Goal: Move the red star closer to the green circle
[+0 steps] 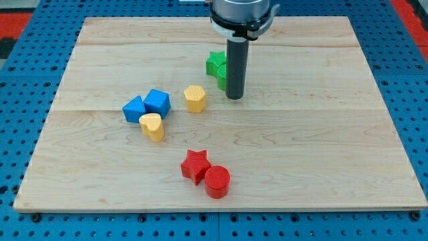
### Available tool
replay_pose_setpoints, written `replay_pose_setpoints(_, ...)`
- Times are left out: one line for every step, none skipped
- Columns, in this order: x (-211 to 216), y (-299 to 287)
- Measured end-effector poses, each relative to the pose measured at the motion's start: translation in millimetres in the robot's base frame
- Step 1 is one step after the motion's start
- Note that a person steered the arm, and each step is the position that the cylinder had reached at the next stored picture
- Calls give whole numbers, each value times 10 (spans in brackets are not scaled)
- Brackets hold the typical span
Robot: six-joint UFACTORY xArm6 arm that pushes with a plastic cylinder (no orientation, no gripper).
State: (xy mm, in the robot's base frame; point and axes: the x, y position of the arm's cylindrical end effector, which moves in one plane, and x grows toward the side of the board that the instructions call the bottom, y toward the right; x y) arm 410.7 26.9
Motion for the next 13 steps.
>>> replay_pose_setpoints(87, -400)
replay_pose_setpoints(120, -648)
replay_pose_setpoints(165, -499)
replay_pose_setpoints(370, 335)
replay_pose_setpoints(986, 795)
replay_pose_setpoints(1611, 777)
replay_pose_setpoints(2074, 486)
replay_pose_setpoints(2069, 8)
replay_pose_setpoints(1963, -484)
replay_pose_setpoints(1892, -808)
replay_pose_setpoints(1833, -822)
replay_pose_setpoints(1712, -823)
replay_pose_setpoints(1498, -831)
